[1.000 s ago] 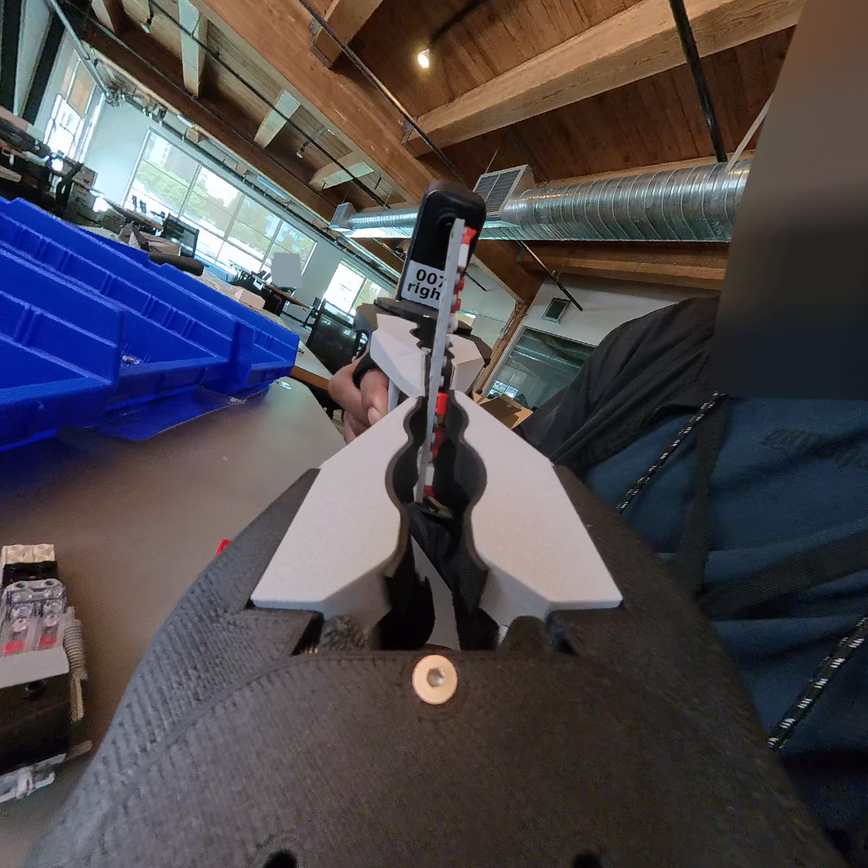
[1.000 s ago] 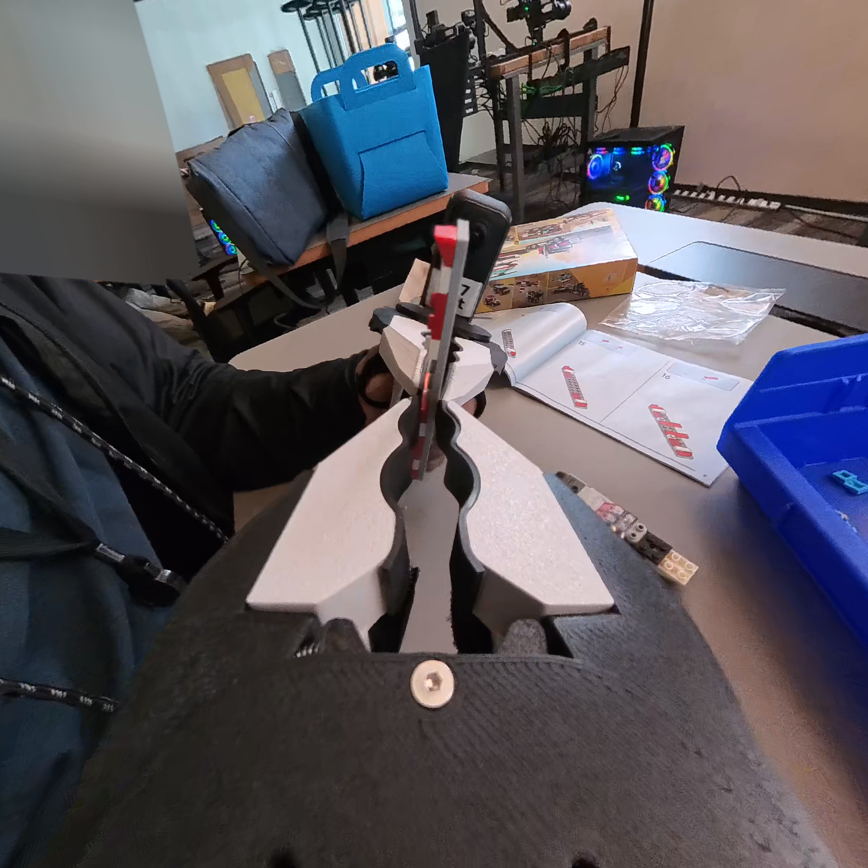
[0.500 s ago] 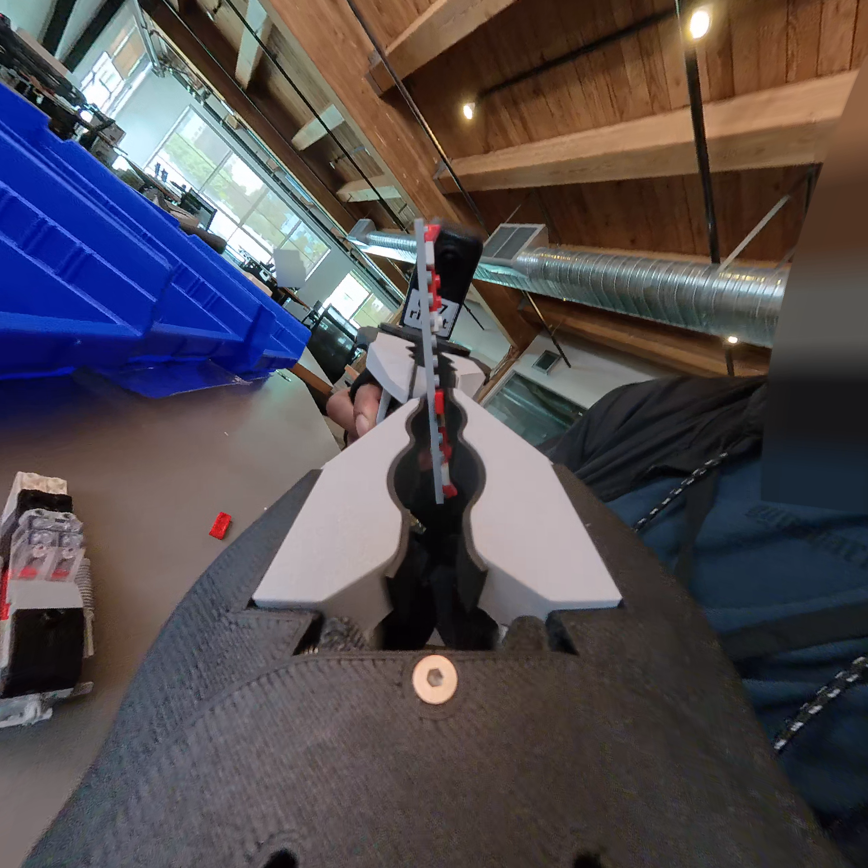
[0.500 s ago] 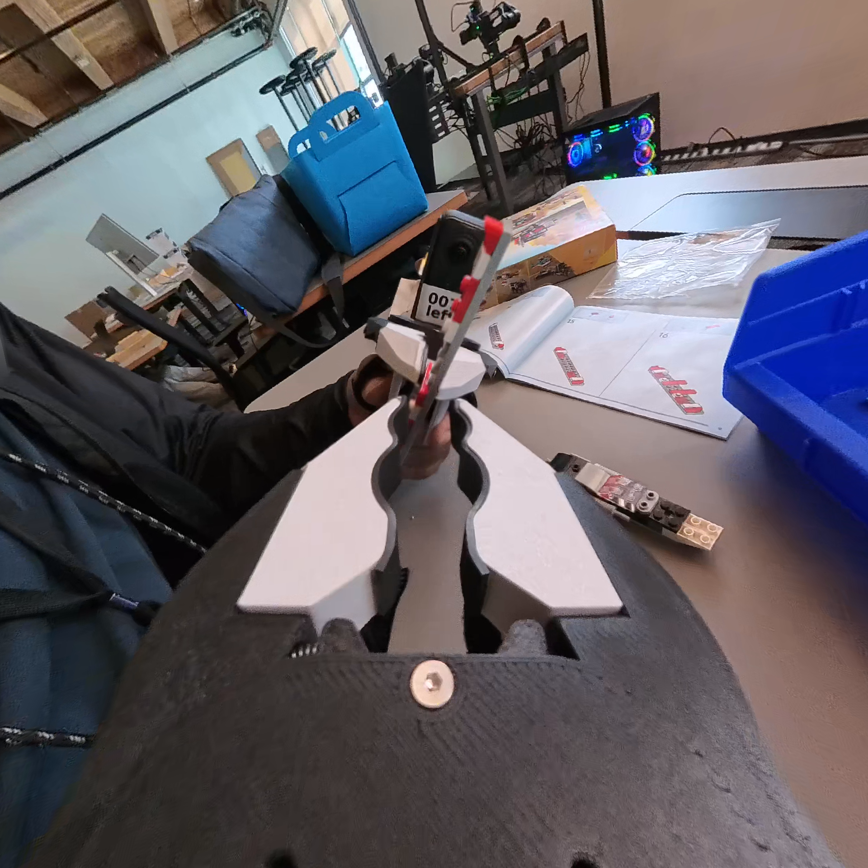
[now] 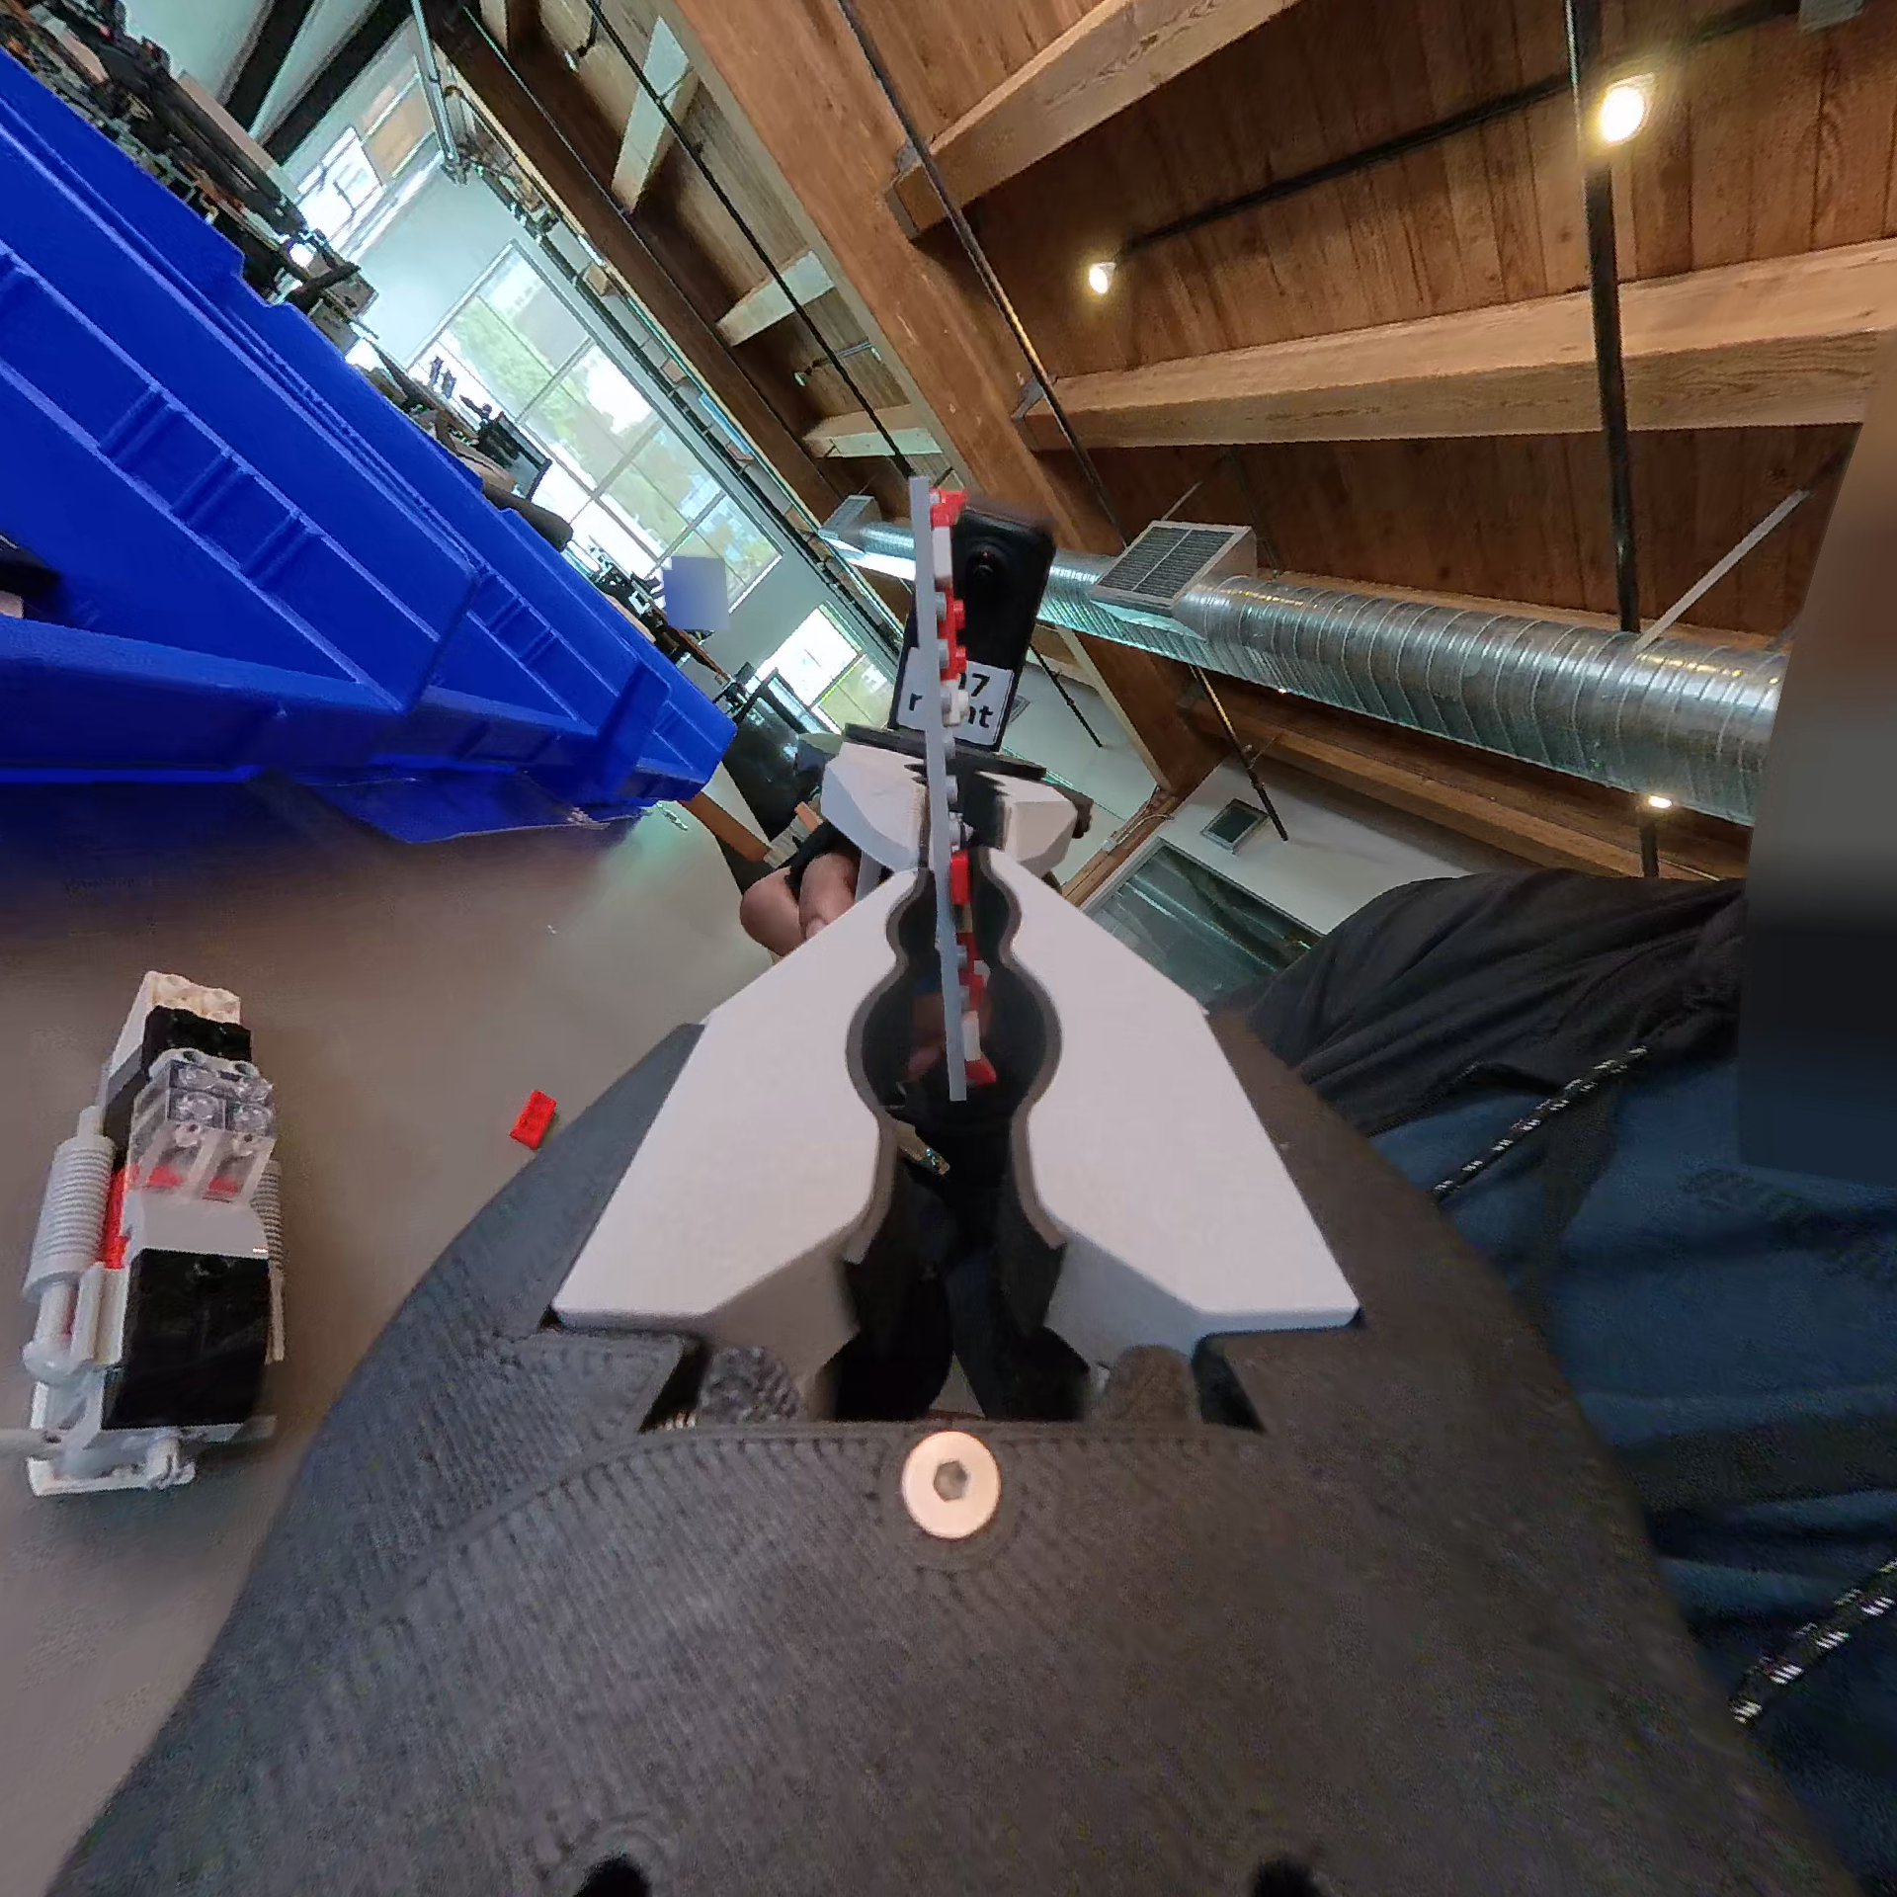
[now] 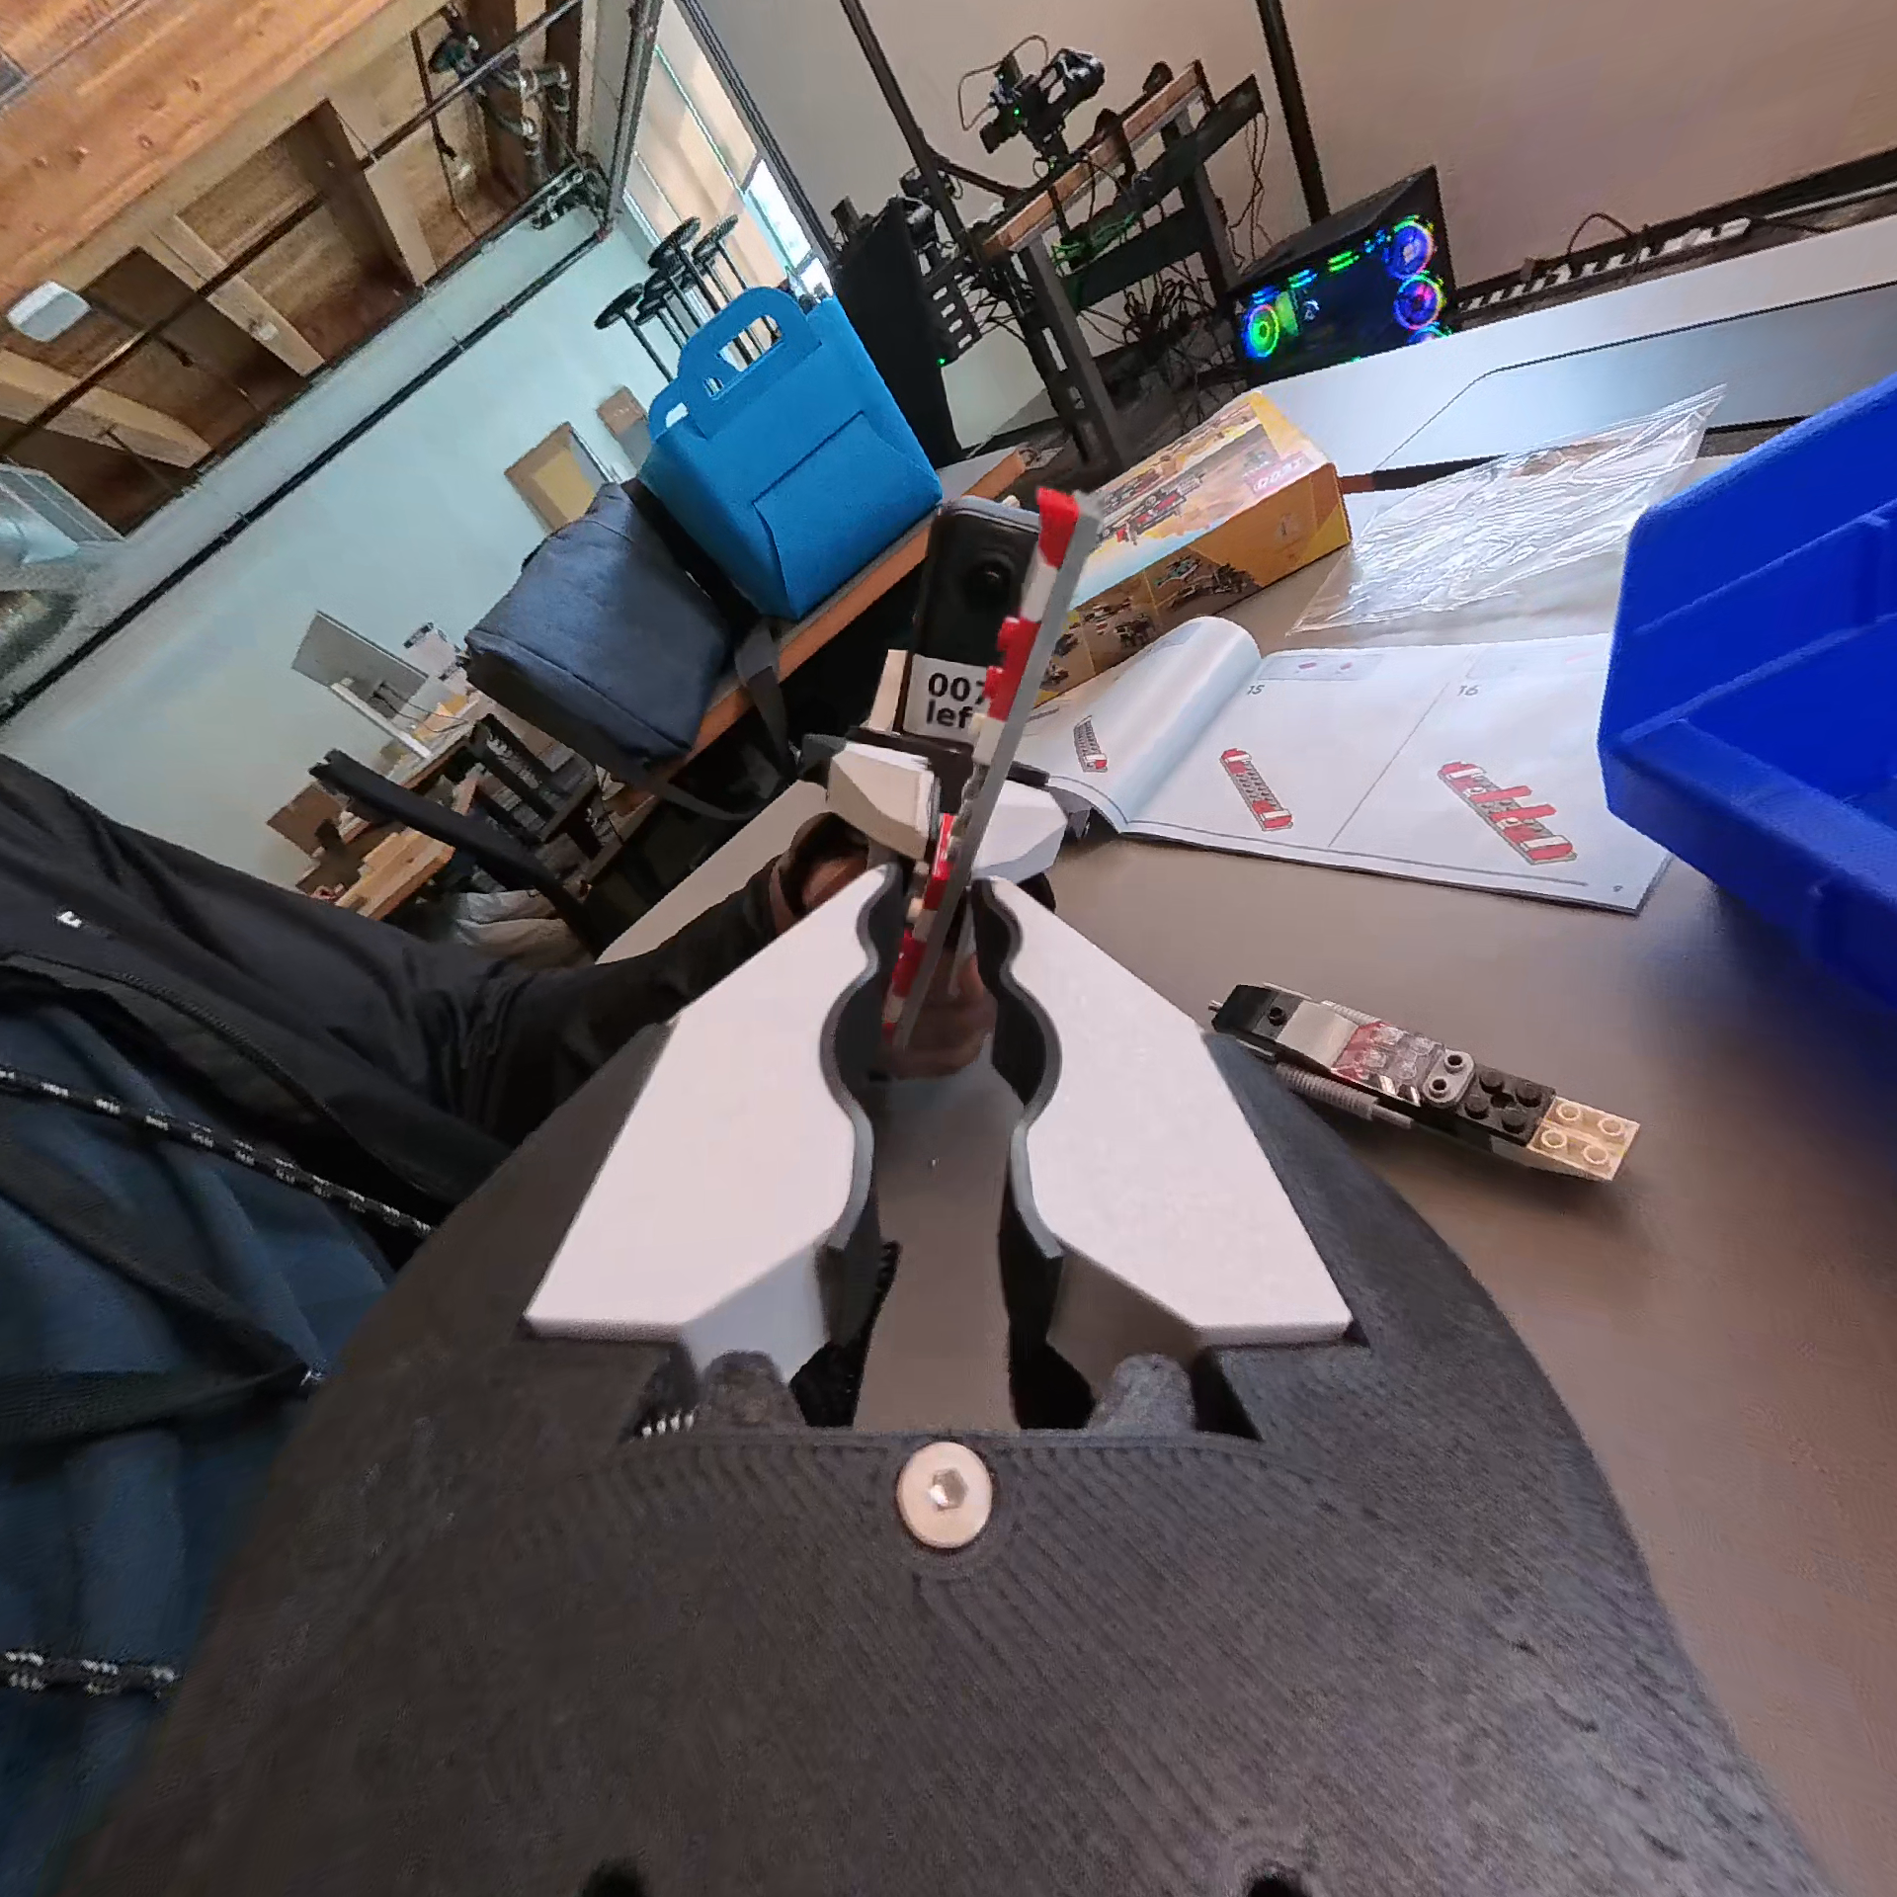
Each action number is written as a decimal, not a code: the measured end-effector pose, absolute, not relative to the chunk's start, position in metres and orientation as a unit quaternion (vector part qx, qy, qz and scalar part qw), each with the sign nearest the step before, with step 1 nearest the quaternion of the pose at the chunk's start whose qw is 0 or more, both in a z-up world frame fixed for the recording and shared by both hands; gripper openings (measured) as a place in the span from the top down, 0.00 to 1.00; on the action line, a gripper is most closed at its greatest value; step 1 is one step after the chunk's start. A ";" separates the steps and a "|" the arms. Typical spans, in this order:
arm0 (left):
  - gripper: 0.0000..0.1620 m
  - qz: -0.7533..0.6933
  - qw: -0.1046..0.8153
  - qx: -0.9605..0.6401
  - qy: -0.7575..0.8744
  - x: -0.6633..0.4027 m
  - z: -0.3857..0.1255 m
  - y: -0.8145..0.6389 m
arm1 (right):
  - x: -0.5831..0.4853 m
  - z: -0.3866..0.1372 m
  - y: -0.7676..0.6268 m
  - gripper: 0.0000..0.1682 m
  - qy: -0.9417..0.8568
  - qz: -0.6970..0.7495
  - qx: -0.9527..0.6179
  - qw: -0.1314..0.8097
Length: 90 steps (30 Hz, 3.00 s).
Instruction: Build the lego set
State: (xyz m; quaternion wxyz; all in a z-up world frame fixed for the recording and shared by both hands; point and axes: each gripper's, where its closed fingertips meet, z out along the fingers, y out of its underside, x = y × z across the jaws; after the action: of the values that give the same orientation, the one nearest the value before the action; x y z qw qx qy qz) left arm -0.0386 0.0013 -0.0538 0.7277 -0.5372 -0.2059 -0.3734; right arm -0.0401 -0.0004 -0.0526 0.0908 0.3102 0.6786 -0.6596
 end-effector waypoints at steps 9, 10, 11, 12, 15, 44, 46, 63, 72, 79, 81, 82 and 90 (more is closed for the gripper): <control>0.87 -0.368 0.731 -0.516 -0.251 -0.055 -0.057 -0.001 | -0.049 -0.055 0.006 0.97 0.632 -0.680 0.349 0.130; 0.86 -0.368 0.732 -0.513 -0.256 -0.058 -0.057 -0.003 | -0.050 -0.055 0.007 0.97 0.628 -0.681 0.353 0.131; 0.85 -0.369 0.732 -0.513 -0.255 -0.058 -0.057 -0.003 | -0.051 -0.055 0.008 0.97 0.625 -0.681 0.357 0.130; 0.85 -0.371 0.731 -0.515 -0.251 -0.056 -0.057 -0.003 | -0.052 -0.056 0.008 0.97 0.624 -0.681 0.359 0.130; 0.86 -0.378 0.723 -0.528 -0.235 -0.047 -0.058 0.003 | -0.052 -0.057 0.006 0.97 0.622 -0.682 0.361 0.134; 0.96 -0.380 0.690 -0.563 -0.250 -0.043 -0.076 0.012 | -0.069 -0.056 0.037 0.84 0.620 -0.682 0.380 0.081; 0.96 -0.379 0.690 -0.566 -0.245 -0.042 -0.076 0.012 | -0.070 -0.057 0.034 0.84 0.618 -0.681 0.382 0.093; 0.86 -0.387 0.680 -0.575 -0.240 -0.035 -0.077 0.017 | -0.062 -0.056 0.018 0.96 0.599 -0.692 0.369 0.159; 0.97 -0.385 0.677 -0.584 -0.230 -0.032 -0.079 0.017 | -0.056 -0.066 0.009 0.96 0.619 -0.670 0.370 0.177; 0.97 -0.384 0.678 -0.574 -0.250 -0.040 -0.080 0.014 | -0.059 -0.071 0.018 0.88 0.624 -0.662 0.383 0.162; 0.97 -0.379 0.679 -0.571 -0.264 -0.046 -0.081 0.011 | -0.059 -0.079 0.030 0.86 0.641 -0.649 0.386 0.135; 0.97 -0.378 0.678 -0.569 -0.271 -0.048 -0.082 0.009 | -0.060 -0.087 0.039 0.86 0.659 -0.634 0.388 0.110; 0.97 -0.388 0.654 -0.575 -0.301 -0.050 -0.096 0.014 | -0.045 -0.169 0.102 0.83 0.850 -0.420 0.297 -0.113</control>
State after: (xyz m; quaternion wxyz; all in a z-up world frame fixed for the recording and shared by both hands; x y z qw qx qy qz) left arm -0.0501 0.0143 -0.0957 0.6543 -0.5752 -0.3012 -0.3878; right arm -0.0447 0.1016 -0.1693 -0.1130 0.2966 0.8500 -0.4204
